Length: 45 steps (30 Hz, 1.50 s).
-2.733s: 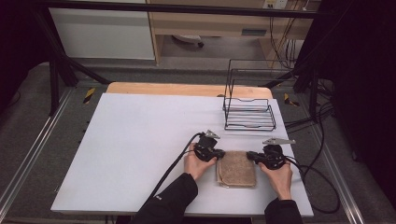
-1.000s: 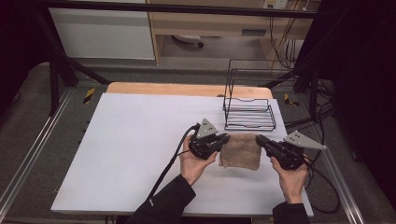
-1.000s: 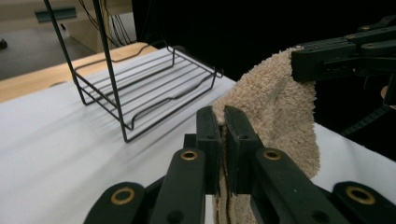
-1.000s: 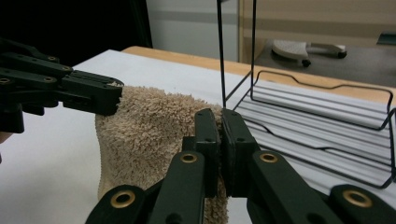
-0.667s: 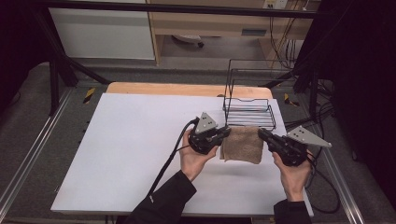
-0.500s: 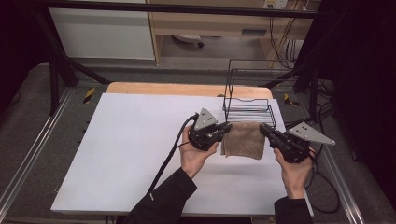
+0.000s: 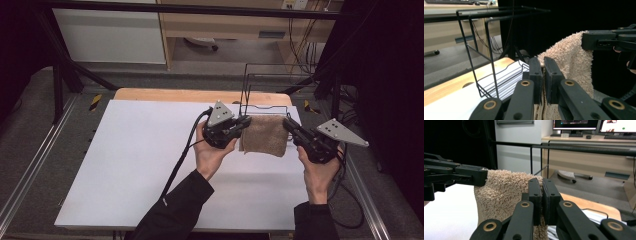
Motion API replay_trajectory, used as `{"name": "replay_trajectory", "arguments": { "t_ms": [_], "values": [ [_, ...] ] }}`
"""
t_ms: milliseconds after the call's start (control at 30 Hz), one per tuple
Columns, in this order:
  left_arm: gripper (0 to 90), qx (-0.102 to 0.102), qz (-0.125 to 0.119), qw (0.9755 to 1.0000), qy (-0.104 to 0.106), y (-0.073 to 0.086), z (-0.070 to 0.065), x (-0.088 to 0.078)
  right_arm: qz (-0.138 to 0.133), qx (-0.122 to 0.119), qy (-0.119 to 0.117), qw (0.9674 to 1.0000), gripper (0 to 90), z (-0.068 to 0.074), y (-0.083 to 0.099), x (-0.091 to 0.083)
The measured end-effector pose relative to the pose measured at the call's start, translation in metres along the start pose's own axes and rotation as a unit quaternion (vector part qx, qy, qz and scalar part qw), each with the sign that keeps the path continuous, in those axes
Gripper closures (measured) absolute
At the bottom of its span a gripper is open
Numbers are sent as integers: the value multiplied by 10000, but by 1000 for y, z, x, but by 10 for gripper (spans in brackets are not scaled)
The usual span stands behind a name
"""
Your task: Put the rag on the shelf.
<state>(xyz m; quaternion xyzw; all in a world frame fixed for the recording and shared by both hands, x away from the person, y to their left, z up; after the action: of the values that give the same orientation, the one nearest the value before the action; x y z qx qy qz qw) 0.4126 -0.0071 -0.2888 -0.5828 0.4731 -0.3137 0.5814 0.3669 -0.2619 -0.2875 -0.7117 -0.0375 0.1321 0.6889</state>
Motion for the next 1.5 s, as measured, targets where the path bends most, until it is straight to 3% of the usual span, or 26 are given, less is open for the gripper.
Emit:
{"name": "replay_trajectory", "arguments": {
  "t_ms": [1000,1500],
  "values": [
    [855,466,-499,9975,-178,-73,7,6,-720,-69,292,9970,869,-10,-67,11],
    [855,408,-604,9972,-178,-102,24,13,-898,-28,414,9951,869,-17,-95,26]
  ]
}}
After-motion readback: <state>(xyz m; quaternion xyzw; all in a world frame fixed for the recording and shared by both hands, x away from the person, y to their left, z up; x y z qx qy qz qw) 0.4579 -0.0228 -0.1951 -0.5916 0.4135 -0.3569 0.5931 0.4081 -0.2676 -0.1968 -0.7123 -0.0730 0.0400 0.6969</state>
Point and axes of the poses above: each handheld gripper's, and its own axes: x roughly forward along the jaws, y roughly out of its underside, z roughly to its left, the point moved 1 cm from there along x, roughly forward along the jaws, and after that the axes turned 15 degrees about y, right-handed, at the moved point
